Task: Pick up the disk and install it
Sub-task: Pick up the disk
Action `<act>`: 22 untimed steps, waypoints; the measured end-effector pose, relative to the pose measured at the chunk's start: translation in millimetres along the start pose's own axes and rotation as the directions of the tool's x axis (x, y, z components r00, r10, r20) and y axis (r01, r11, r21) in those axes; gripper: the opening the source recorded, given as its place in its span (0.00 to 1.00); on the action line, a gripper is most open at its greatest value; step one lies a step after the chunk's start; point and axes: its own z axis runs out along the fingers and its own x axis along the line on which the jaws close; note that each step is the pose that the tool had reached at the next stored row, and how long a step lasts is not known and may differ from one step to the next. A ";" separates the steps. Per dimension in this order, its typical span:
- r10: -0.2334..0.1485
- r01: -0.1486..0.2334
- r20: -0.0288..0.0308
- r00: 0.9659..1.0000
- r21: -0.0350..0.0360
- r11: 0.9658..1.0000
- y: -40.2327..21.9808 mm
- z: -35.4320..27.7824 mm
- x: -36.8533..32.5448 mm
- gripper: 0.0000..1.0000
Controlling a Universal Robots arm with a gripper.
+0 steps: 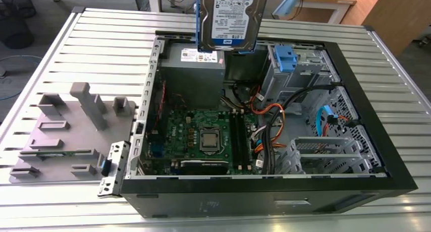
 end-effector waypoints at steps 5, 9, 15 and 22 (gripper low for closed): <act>0.000 0.000 0.000 1.000 0.000 1.000 -1.1 0.0 0.0 0.35; 0.000 0.000 0.000 1.000 0.000 1.000 -2.4 0.0 0.0 0.35; 0.000 0.000 0.000 1.000 0.000 1.000 -6.5 -0.1 0.1 0.35; 0.000 0.000 0.000 1.000 0.000 1.000 -12.4 -0.2 0.1 0.35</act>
